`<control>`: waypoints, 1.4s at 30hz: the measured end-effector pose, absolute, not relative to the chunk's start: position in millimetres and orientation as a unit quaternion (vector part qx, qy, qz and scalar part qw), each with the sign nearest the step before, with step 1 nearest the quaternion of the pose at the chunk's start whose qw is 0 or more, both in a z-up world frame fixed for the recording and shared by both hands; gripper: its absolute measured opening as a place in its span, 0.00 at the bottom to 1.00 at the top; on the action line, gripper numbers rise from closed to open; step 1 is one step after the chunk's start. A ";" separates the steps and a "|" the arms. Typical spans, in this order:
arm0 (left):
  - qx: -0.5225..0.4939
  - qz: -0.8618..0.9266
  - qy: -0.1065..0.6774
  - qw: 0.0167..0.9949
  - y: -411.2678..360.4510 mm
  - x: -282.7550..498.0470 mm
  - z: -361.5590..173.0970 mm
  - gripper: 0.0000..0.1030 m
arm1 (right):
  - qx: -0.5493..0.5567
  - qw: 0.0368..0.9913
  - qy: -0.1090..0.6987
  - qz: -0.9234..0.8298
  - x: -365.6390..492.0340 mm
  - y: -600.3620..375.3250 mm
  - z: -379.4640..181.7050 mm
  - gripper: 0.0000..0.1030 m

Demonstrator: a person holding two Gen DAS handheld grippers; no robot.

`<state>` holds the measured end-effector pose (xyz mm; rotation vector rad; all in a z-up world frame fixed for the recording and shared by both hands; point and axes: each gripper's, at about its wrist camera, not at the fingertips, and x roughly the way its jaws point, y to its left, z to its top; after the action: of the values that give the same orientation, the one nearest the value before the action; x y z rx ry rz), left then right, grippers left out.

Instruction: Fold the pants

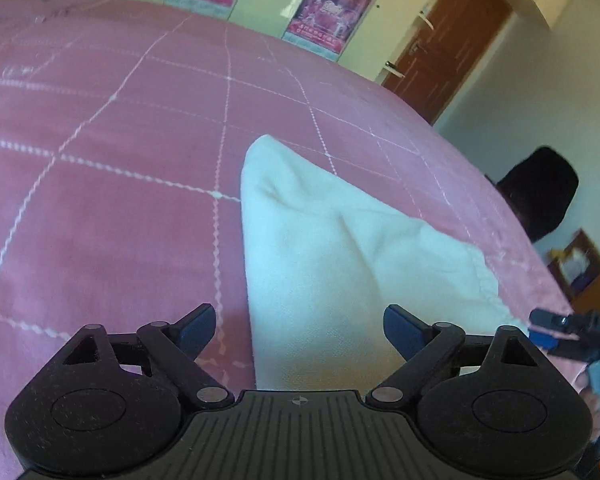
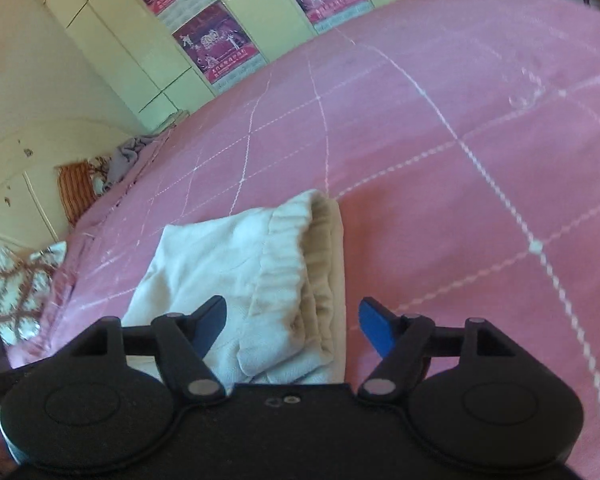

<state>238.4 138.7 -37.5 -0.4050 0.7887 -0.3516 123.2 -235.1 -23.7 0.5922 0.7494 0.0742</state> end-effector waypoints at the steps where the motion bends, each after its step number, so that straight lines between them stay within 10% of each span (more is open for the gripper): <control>1: -0.202 -0.168 0.385 0.885 142.4 240.6 -42.1 0.79 | 0.290 0.885 0.361 0.033 122.6 -238.8 -27.0 0.68; 16: -0.339 -0.280 0.407 0.801 140.0 263.0 -90.0 0.76 | 0.381 0.834 0.388 0.094 132.5 -232.8 -73.3 0.76; 19: -0.354 -0.272 0.427 0.787 131.0 270.1 -98.7 0.40 | 0.355 0.850 0.381 0.084 133.9 -226.4 -73.5 0.63; 22: -0.383 -0.284 0.401 0.782 129.0 257.2 -93.6 0.27 | 0.350 0.855 0.372 0.091 133.0 -226.4 -61.7 0.46; 29: -0.387 -0.281 0.405 0.779 119.8 228.5 -114.3 0.29 | 0.342 0.856 0.369 0.119 127.9 -236.0 -32.2 0.44; 38: -0.420 -0.275 0.385 0.774 124.6 252.6 -121.6 0.46 | 0.409 0.822 0.375 0.131 144.7 -261.1 -78.7 0.69; 42: -0.403 -0.267 0.389 0.784 108.5 276.4 -121.9 0.41 | 0.377 0.823 0.397 0.150 173.0 -255.4 -78.8 0.53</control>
<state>276.4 108.5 -121.9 -0.8692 0.8393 -0.5757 173.0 -255.4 -78.8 0.8023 0.8447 0.3184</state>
